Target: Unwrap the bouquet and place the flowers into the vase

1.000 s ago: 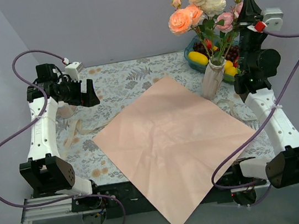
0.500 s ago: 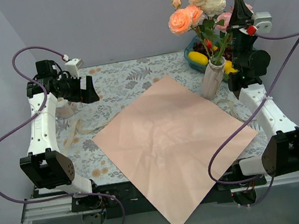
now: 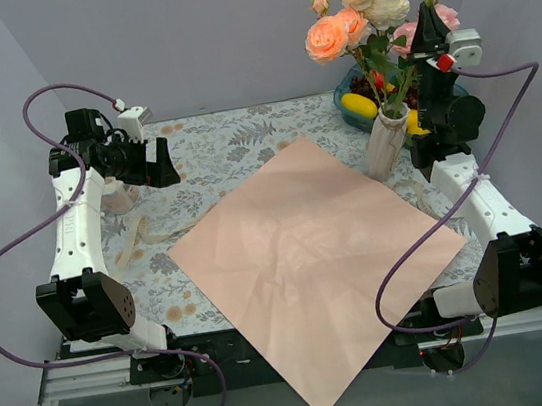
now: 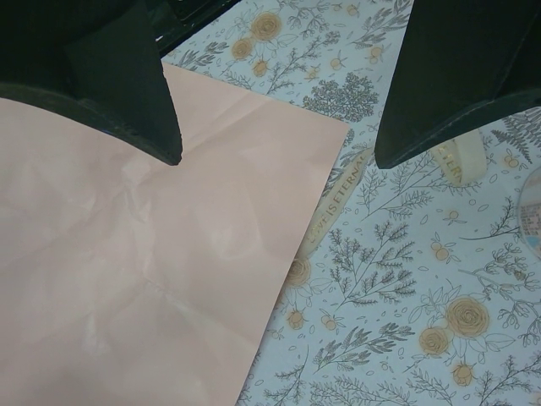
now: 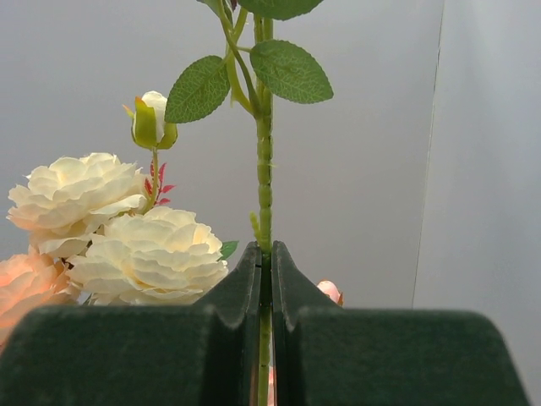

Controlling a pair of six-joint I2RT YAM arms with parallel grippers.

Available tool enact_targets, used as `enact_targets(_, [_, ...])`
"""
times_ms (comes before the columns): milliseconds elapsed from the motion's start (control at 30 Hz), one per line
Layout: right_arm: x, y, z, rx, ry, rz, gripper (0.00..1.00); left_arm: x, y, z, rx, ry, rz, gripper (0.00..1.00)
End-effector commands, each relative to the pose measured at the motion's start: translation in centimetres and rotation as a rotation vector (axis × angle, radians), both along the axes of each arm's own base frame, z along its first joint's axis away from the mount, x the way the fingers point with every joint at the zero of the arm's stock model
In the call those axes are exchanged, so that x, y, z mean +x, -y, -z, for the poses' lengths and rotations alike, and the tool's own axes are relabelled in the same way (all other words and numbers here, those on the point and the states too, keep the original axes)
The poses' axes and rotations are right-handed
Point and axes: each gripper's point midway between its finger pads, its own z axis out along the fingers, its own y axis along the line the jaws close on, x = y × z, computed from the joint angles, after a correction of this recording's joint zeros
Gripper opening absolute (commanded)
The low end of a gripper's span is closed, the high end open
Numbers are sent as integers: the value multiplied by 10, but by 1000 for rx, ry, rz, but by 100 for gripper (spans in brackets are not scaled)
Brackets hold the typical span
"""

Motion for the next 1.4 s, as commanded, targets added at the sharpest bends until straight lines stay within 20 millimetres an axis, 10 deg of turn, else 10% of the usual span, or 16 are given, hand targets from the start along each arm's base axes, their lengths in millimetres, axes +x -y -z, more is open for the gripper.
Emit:
enact_targets(0, [-13,0,-11,-12,57,-3,1,-1,-1,-8,2,18,7,98])
enact_targets(267, [-9,3,7,-6,-54,0,5,0,5,-25,-33,46,8,98])
enact_targets(467, [-11,2,9,29,-172,-22,90,5,10,-38,-73,35,12,98])
enact_targets(900, [-67,-22,6,79,-410,-200,96,-3,15,-57,-106,77,1,98])
enact_targets(1133, [-96,-96,109,-43,-890,-591,98,-6,3,-29,-64,22,-91,98])
enact_targets(1267, [-118,-100,194,-30,-1134,-633,98,-11,-2,-13,-41,39,-128,98])
enact_targets(1367, [-129,-88,220,78,-1156,-577,98,-15,-1,-8,-49,31,-137,98])
